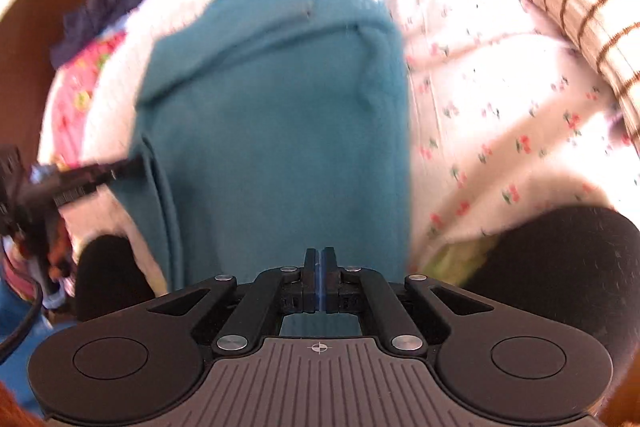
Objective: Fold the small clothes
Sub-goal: 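Lay the hem on the collar and open both grippers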
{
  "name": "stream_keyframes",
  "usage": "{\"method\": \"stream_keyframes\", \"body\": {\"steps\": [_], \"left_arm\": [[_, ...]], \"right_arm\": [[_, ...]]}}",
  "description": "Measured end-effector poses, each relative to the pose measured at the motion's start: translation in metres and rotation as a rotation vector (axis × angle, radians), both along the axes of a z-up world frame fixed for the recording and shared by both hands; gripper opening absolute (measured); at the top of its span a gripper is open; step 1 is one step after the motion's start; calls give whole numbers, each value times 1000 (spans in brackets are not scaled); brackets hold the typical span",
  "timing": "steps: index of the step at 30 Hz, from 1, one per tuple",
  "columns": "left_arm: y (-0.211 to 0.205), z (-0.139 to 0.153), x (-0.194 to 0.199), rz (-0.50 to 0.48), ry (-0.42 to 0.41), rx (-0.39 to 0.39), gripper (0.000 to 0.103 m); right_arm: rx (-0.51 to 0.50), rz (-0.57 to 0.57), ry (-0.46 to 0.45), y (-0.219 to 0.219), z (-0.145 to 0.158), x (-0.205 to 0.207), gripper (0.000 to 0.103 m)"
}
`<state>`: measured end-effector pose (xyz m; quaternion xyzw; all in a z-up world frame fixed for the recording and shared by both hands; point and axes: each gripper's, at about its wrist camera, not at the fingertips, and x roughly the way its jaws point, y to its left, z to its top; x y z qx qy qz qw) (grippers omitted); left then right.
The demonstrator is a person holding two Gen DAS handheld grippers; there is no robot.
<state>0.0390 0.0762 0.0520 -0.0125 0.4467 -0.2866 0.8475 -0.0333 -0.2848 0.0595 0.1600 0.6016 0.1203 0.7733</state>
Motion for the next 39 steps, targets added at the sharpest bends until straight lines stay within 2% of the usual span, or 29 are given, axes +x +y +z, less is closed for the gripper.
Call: {"method": "stream_keyframes", "body": {"steps": [1, 3, 4, 5, 6, 10, 11, 12, 13, 14, 16, 19, 22, 24, 27, 30, 32, 36, 39], "left_arm": [[0, -1, -1, -2, 2, -2, 15], [2, -2, -3, -6, 1, -9, 15], [4, -3, -4, -5, -1, -18, 15], [6, -3, -5, -2, -4, -29, 15], [8, -3, -7, 0, -9, -39, 15], [13, -6, -15, 1, -25, -63, 15], [13, -7, -16, 3, -24, -65, 15], [14, -8, -17, 5, -23, -64, 15], [15, -8, -18, 8, -24, -63, 15], [16, -7, -20, 13, -26, -65, 15], [19, -3, -20, 29, -32, -81, 15], [26, 4, -15, 84, -45, -127, 15], [32, 13, -3, 160, -82, -150, 15], [38, 20, 9, 226, -120, -159, 14], [50, 30, 36, 341, -170, -189, 14], [58, 32, 66, 435, -202, -206, 14], [62, 30, 88, 507, -229, -192, 14], [73, 17, 125, 634, -258, -165, 14], [74, -3, 150, 676, -239, -118, 13]], "right_arm": [[-31, 15, 36, 5, -3, -2, 9], [-132, 24, 95, 17, -13, -4, 26], [-164, 30, 114, 19, -16, -4, 42], [-190, 32, 139, 22, -21, -5, 52], [-201, 23, 158, 21, -24, -4, 53], [-144, -32, 185, 14, -40, -4, 52], [-123, -44, 185, 14, -46, -5, 47], [-85, -66, 192, 13, -50, -5, 36], [-34, -85, 203, 12, -53, -5, 15], [7, -96, 193, 9, -52, -5, 12], [66, -92, 115, 9, -35, -10, 11], [213, -140, -49, 2, 0, -7, 10], [312, -204, -256, -5, 33, 13, 10], [349, -243, -355, -6, 45, 34, 9], [357, -296, -459, -2, 50, 80, 9], [339, -359, -496, 2, 46, 128, 9], [289, -402, -528, 3, 42, 158, 10], [206, -464, -531, 4, 20, 207, 10], [177, -503, -463, 4, -13, 234, 11]]}}
